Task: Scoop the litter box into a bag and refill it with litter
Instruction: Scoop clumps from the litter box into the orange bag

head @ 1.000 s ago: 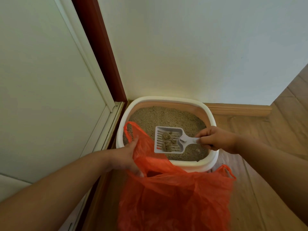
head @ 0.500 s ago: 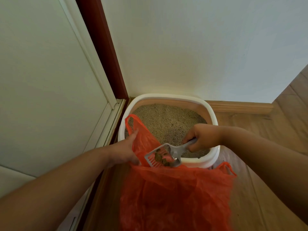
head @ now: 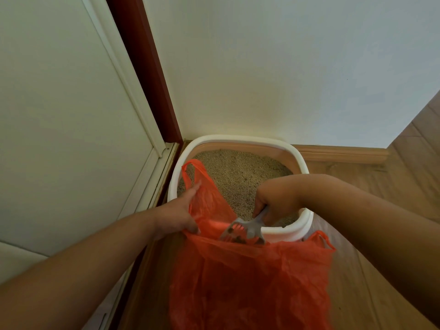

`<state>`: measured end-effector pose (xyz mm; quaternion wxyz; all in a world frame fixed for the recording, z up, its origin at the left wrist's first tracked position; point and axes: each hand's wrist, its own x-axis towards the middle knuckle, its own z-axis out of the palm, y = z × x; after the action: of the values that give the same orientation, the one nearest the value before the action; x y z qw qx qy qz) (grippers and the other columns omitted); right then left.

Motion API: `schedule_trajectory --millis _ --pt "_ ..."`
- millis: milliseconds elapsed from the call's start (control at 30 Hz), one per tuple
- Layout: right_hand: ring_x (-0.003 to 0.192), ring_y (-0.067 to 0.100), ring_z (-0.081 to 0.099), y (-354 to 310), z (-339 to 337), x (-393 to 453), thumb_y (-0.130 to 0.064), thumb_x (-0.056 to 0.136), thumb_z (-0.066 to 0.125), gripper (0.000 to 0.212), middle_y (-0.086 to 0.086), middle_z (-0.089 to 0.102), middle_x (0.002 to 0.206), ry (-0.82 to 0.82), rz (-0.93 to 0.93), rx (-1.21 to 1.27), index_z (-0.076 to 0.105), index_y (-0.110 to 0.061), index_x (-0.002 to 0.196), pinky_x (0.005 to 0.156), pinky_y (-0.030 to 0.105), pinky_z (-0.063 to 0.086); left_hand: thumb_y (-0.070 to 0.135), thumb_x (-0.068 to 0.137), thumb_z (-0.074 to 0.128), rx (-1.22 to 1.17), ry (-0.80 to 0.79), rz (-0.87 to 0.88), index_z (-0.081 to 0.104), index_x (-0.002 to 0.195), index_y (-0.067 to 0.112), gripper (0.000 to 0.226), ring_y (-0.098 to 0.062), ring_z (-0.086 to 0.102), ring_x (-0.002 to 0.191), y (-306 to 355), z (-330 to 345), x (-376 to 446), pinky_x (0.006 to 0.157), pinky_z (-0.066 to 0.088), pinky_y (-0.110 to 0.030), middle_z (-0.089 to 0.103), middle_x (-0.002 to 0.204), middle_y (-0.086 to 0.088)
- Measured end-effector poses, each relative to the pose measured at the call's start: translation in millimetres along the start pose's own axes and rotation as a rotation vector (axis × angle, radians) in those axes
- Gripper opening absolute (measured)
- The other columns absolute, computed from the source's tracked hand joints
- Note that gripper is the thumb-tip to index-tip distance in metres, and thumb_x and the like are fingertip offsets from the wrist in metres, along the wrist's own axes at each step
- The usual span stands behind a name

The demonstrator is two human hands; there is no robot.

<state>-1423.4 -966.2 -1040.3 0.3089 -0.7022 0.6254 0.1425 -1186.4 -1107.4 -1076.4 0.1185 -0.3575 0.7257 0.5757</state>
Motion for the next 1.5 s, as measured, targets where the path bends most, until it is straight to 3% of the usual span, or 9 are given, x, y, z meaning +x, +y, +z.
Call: schedule_trajectory --millis 200,300,467,667,800,900,1033,1167,1500 --pt "0.072 0.015 0.061 -15.6 -2.3 2.9 -0.033 0.088 0.064 0.024 -0.006 0.073 0.079 -0.016 -0.002 -0.073 0.079 -0.025 0.104 0.066 0.030 0.048 -0.017 0.078 0.072 -0.057 -0.034 0.013 -0.006 0.159 0.049 0.131 -0.017 0.055 0.115 1.8 0.0 -2.1 0.080 0.062 -0.030 0.023 0.163 -0.004" --pt "0.077 0.013 0.062 -19.6 -4.6 2.1 -0.033 0.090 0.064 0.025 -0.012 0.073 0.086 -0.013 -0.006 -0.047 0.079 -0.027 0.109 0.069 0.028 0.049 -0.018 0.077 0.071 -0.046 -0.061 -0.004 -0.005 0.159 0.051 0.131 -0.025 0.051 0.127 1.7 0.3 -2.6 0.087 0.062 -0.036 0.020 0.165 -0.005" --pt "0.070 0.006 0.064 -7.0 -12.7 -0.3 -0.044 0.090 0.068 0.026 -0.014 0.073 0.079 -0.013 0.035 0.082 0.080 -0.029 0.108 0.074 0.030 0.054 -0.022 0.078 0.067 -0.017 -0.088 -0.045 -0.005 0.161 0.046 0.129 -0.019 0.060 0.114 -1.7 0.3 -2.9 0.095 0.059 -0.048 0.034 0.148 -0.001" --pt "0.053 0.018 0.046 46.9 -12.5 -15.0 -0.021 0.086 0.068 0.013 0.006 0.059 0.059 0.155 0.155 0.584 0.076 -0.014 0.080 0.048 0.026 0.037 -0.013 0.075 0.072 0.103 -0.012 -0.144 0.012 0.163 0.038 0.118 -0.024 0.066 0.111 -19.6 -3.8 1.3 0.093 0.060 -0.044 0.055 0.133 -0.002" --pt "0.045 0.016 0.035 69.0 3.0 -11.2 -0.019 0.089 0.062 0.028 0.008 0.051 0.060 0.417 0.299 0.929 0.062 -0.014 0.061 0.044 0.024 0.026 -0.012 0.075 0.073 0.140 -0.005 -0.175 0.039 0.155 0.035 0.099 -0.023 0.069 0.105 -28.9 -3.7 2.0 0.091 0.061 -0.045 0.059 0.120 0.004" --pt "0.047 0.015 0.043 72.6 12.3 -0.4 -0.022 0.094 0.061 0.025 0.005 0.056 0.060 0.559 0.557 0.872 0.068 -0.008 0.073 0.045 0.024 0.036 -0.011 0.075 0.074 0.114 0.001 -0.149 0.052 0.146 0.034 0.087 -0.024 0.073 0.102 -30.7 -5.0 3.3 0.090 0.062 -0.045 0.067 0.120 -0.003" --pt "0.056 0.017 0.055 81.6 24.6 13.3 -0.027 0.099 0.057 0.026 0.005 0.062 0.071 0.551 0.697 0.704 0.070 -0.005 0.102 0.050 0.026 0.046 -0.005 0.079 0.077 0.077 -0.070 -0.121 0.066 0.132 0.028 0.063 -0.020 0.075 0.102 -37.4 -3.2 4.7 0.095 0.060 -0.041 0.077 0.113 -0.003" --pt "0.073 0.020 0.068 87.6 34.4 24.7 -0.036 0.100 0.056 0.031 0.009 0.073 0.087 0.487 0.709 0.527 0.070 -0.009 0.105 0.070 0.034 0.059 -0.002 0.086 0.075 0.077 -0.160 -0.112 0.068 0.128 0.021 0.049 -0.019 0.075 0.105 -41.9 0.3 3.2 0.093 0.059 -0.032 0.078 0.113 -0.002" --pt "0.065 0.014 0.054 76.5 39.7 60.4 -0.035 0.090 0.062 0.032 0.017 0.074 0.096 0.331 0.490 0.426 0.077 -0.008 0.099 0.060 0.031 0.046 -0.006 0.092 0.067 0.048 -0.217 -0.049 0.069 0.129 0.020 0.045 -0.016 0.072 0.108 -43.0 9.2 3.7 0.084 0.056 -0.020 0.076 0.120 -0.005"
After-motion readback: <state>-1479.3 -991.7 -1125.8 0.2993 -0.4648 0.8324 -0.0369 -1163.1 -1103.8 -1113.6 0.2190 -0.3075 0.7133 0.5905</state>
